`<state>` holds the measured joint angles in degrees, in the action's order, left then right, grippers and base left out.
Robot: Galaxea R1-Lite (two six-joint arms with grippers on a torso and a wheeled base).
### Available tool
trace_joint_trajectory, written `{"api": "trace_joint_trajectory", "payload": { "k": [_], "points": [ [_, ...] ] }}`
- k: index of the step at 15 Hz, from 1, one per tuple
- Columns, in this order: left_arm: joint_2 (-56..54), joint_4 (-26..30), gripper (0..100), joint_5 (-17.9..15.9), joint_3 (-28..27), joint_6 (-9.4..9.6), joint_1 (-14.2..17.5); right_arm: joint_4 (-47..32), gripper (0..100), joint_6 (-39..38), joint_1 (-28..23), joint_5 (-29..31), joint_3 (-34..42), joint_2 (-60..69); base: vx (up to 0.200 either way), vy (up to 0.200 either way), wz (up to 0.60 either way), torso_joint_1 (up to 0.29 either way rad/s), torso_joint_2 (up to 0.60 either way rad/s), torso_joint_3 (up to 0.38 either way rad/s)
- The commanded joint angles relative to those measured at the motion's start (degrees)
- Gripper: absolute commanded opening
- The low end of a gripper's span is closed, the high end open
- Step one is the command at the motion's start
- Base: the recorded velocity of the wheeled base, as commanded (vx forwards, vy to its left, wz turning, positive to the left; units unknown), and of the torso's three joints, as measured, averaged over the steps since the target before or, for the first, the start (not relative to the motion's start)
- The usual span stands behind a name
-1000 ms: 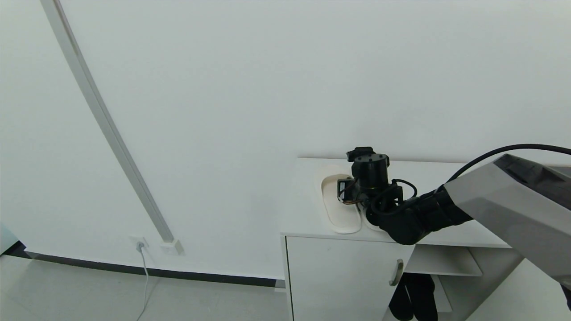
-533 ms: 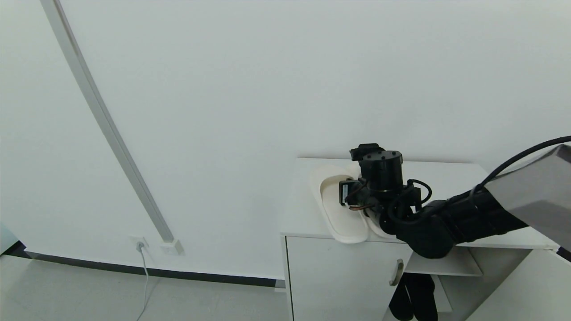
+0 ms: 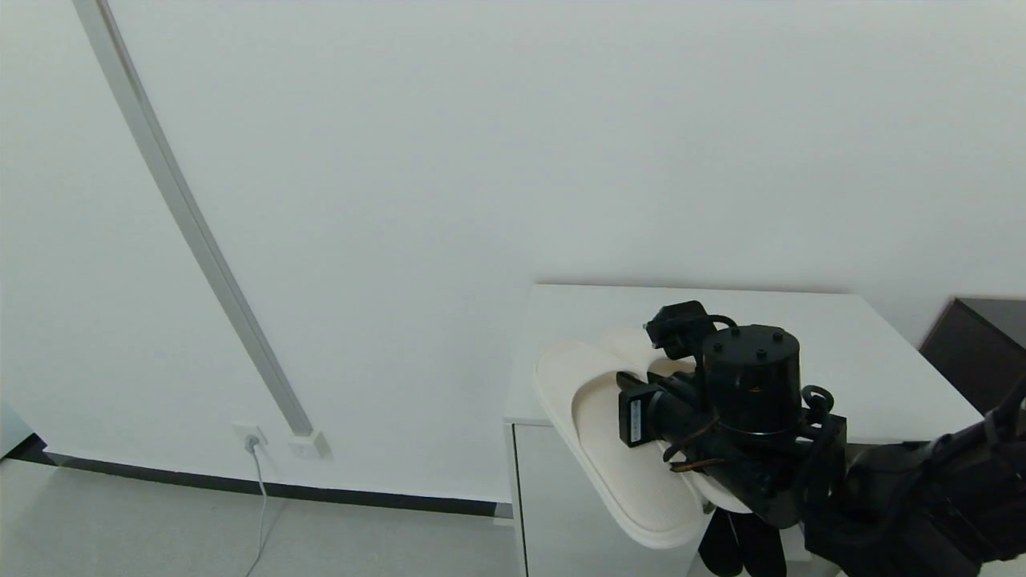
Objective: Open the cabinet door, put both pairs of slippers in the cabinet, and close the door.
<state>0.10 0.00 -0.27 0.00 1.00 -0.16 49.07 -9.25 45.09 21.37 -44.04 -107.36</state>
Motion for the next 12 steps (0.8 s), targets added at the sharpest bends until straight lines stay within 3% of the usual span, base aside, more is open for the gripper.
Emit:
{"api": "trace_joint_trajectory", "payload": {
  "k": [1,4,6,12],
  "points": [
    [0.0,0.0,0,0.0,0.0,-0.03,0.1,0.1,0,0.0,0.3,-0.4,1.0,0.9,0.000,0.000,0.00,0.000,0.00,0.000],
    [0.0,0.0,0,0.0,0.0,-0.03,0.0,0.4,0,2.0,0.3,-0.5,1.5,1.1,0.000,0.000,0.00,0.000,0.00,0.000],
    [0.0,0.0,0,0.0,0.0,-0.03,0.0,2.1,0,2.1,0.4,-0.5,2.0,1.2,0.000,0.000,-0.60,0.000,0.00,0.005],
    [0.0,0.0,0,0.0,0.0,-0.03,0.0,2.3,0,2.1,0.8,-0.5,2.5,1.3,0.000,0.000,0.00,0.000,0.00,0.000]
  ]
}}
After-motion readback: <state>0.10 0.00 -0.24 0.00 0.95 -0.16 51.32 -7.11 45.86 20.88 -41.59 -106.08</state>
